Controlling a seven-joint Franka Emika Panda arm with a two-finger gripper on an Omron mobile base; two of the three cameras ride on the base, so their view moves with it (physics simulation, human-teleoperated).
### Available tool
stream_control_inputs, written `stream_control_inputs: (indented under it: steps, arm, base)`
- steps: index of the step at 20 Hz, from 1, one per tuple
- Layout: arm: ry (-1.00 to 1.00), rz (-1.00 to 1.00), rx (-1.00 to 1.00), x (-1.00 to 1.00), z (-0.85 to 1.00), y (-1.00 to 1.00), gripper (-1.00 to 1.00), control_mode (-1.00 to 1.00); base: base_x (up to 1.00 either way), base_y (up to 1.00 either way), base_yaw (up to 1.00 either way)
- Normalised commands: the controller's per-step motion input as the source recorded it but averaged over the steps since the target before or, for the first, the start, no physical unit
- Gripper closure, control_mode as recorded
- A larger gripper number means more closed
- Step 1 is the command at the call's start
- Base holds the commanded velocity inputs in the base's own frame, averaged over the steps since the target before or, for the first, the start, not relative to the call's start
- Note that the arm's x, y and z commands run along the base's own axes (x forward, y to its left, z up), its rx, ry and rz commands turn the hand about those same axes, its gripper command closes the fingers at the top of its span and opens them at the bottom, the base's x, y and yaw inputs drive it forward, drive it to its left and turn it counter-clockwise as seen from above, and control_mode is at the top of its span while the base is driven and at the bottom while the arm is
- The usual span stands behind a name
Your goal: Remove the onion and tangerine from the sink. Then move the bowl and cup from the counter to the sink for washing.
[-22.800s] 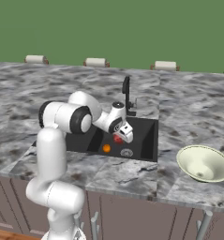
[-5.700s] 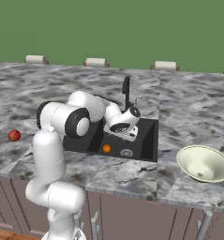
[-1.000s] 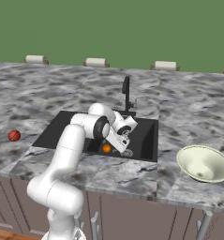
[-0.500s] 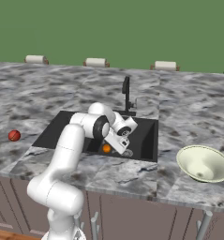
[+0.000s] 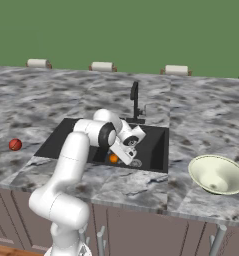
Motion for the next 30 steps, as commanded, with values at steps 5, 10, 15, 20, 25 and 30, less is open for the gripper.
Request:
stream_control_inputs:
  steps: [5, 10, 15, 20, 25, 30]
  arm:
    - [-0.05, 0.0, 0.0, 0.05, -0.07, 0.11, -1.0, -1.0]
    - [-0.03, 0.0, 0.0, 0.07, -0.12, 0.06, -1.0, -1.0]
    - [-0.04, -0.01, -0.01, 0.14, -0.11, 0.02, -1.0, -1.0]
    - [-0.03, -0.01, -0.01, 0.13, -0.11, 0.04, -1.0, -1.0]
    - [0.0, -0.02, 0.0, 0.02, -0.13, 0.06, -1.0, -1.0]
    - [0.0, -0.01, 0.0, 0.0, -0.18, 0.07, -1.0, -1.0]
  base:
    - [0.0, 0.0, 0.0]
    - [0.0, 0.0, 0.0]
    - [0.0, 0.0, 0.0]
    - [0.0, 0.0, 0.0]
    - [0.0, 0.0, 0.0]
    - [0.0, 0.0, 0.0]
